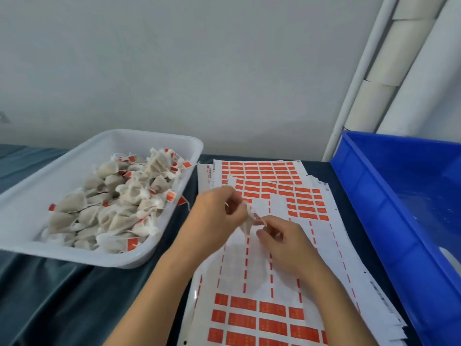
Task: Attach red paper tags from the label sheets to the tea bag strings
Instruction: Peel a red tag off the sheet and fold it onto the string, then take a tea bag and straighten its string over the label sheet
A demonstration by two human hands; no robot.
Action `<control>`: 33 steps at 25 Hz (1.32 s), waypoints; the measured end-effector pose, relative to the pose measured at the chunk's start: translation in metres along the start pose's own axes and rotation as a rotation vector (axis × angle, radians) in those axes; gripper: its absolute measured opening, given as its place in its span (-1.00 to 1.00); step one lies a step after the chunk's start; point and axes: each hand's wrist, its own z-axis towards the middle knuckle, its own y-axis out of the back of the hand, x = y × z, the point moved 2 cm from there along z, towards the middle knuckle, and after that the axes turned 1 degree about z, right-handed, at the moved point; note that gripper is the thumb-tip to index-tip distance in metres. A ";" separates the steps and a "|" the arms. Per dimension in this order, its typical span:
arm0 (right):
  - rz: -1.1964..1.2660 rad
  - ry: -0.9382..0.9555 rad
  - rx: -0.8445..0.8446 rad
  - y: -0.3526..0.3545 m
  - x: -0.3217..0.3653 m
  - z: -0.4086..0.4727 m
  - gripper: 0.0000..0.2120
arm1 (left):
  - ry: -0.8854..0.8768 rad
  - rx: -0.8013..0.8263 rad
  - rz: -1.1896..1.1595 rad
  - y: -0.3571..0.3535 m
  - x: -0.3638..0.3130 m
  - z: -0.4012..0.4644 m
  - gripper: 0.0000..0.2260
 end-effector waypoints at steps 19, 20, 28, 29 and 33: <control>-0.588 0.209 0.164 -0.053 0.035 0.005 -0.57 | -0.009 -0.172 0.411 0.110 0.069 0.037 -0.92; -0.593 0.204 0.155 -0.053 0.034 0.004 -0.57 | 0.007 -0.159 0.447 0.112 0.067 0.037 -0.93; -0.597 0.264 0.048 -0.051 0.028 0.002 -0.59 | -0.054 -0.536 0.716 0.071 0.005 0.010 -0.59; -0.622 0.276 -0.010 -0.049 0.027 0.002 -0.62 | -0.123 -0.577 0.638 0.052 -0.005 0.006 -0.59; -0.592 0.057 -0.250 -0.029 0.021 0.008 -0.65 | -0.175 -0.331 0.378 -0.039 -0.022 0.004 -0.63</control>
